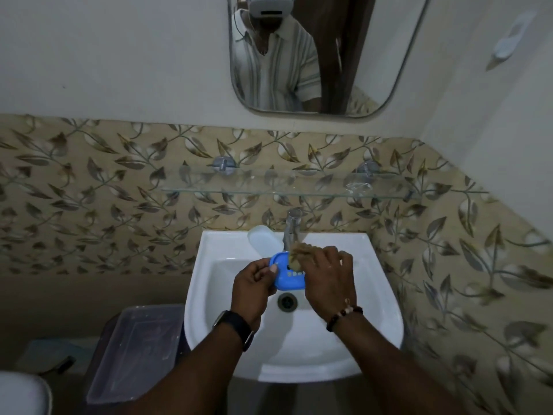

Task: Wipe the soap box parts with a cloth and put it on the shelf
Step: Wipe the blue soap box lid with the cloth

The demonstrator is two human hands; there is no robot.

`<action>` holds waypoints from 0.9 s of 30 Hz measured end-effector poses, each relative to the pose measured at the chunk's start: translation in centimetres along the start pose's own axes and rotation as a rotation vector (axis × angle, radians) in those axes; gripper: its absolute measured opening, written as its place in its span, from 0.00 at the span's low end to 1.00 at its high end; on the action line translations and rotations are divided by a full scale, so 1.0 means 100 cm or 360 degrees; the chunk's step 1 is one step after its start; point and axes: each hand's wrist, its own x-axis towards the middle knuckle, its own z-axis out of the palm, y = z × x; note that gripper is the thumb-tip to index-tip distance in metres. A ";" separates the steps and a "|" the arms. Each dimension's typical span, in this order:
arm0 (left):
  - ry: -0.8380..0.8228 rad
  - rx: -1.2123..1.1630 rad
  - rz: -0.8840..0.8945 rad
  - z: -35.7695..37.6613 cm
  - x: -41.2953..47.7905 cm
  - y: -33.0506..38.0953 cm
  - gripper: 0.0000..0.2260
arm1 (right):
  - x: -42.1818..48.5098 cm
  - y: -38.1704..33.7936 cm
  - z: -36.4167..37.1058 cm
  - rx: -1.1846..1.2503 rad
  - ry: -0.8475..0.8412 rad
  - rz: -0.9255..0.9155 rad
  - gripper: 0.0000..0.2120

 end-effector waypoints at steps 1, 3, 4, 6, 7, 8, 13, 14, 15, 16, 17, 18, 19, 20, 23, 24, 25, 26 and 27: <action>-0.0006 -0.0008 -0.0008 0.000 -0.001 0.001 0.06 | 0.000 -0.012 -0.002 0.0126 0.0008 0.0153 0.20; -0.0020 -0.0024 -0.0032 -0.001 -0.002 0.004 0.08 | -0.001 -0.041 -0.004 0.0493 0.0073 0.0321 0.18; -0.0023 -0.0048 -0.0046 -0.004 -0.001 0.006 0.08 | -0.002 -0.051 -0.003 0.0628 0.0072 0.0305 0.17; -0.0028 -0.0107 -0.0061 -0.010 0.001 0.011 0.08 | -0.002 -0.054 -0.004 0.0663 -0.0040 0.0118 0.16; -0.0030 -0.0133 -0.0060 -0.012 0.002 0.013 0.08 | 0.002 -0.047 -0.009 0.0590 -0.0103 -0.0012 0.17; -0.0035 -0.0150 -0.0055 -0.015 0.003 0.016 0.07 | 0.007 -0.037 -0.013 0.0466 -0.0129 -0.0130 0.19; -0.0104 -0.0074 0.0002 -0.013 0.004 0.027 0.09 | 0.024 -0.036 -0.029 0.0363 -0.0094 0.0139 0.18; -0.0103 -0.0064 0.0007 -0.013 0.006 0.029 0.09 | 0.025 -0.044 -0.028 0.0429 -0.0130 0.0198 0.18; -0.0100 -0.0059 0.0008 -0.014 0.008 0.032 0.09 | 0.023 -0.051 -0.026 0.0458 -0.0172 0.0189 0.18; -0.0098 -0.0058 0.0009 -0.015 0.010 0.035 0.08 | 0.021 -0.054 -0.025 0.0480 -0.0217 0.0135 0.19; -0.0097 -0.0065 0.0011 -0.016 0.012 0.038 0.07 | 0.017 -0.052 -0.027 0.0536 -0.0239 0.0051 0.21; -0.0088 -0.0072 0.0018 -0.018 0.013 0.040 0.06 | 0.015 -0.047 -0.032 0.0593 -0.0238 -0.0046 0.23; -0.0068 -0.0080 0.0025 -0.018 0.014 0.042 0.06 | 0.014 -0.039 -0.037 0.0599 -0.0234 -0.0155 0.24; -0.0036 -0.0091 0.0029 -0.017 0.014 0.041 0.05 | 0.014 -0.031 -0.042 0.0546 -0.0236 -0.0257 0.23; 0.0117 -0.0199 0.0040 -0.015 0.011 0.038 0.06 | 0.024 -0.004 -0.050 0.0171 -0.0109 -0.0362 0.17; 0.0168 -0.0216 0.0050 -0.014 0.011 0.037 0.07 | 0.026 0.000 -0.051 0.0066 -0.0073 -0.0279 0.17; 0.0208 -0.0223 0.0062 -0.014 0.010 0.036 0.08 | 0.025 -0.001 -0.049 0.0012 -0.0079 -0.0173 0.18; 0.0238 -0.0222 0.0072 -0.013 0.009 0.035 0.08 | 0.022 -0.008 -0.045 0.0031 -0.0118 -0.0071 0.19; 0.0253 -0.0220 0.0075 -0.011 0.008 0.033 0.09 | 0.017 -0.020 -0.039 0.0135 -0.0146 -0.0007 0.19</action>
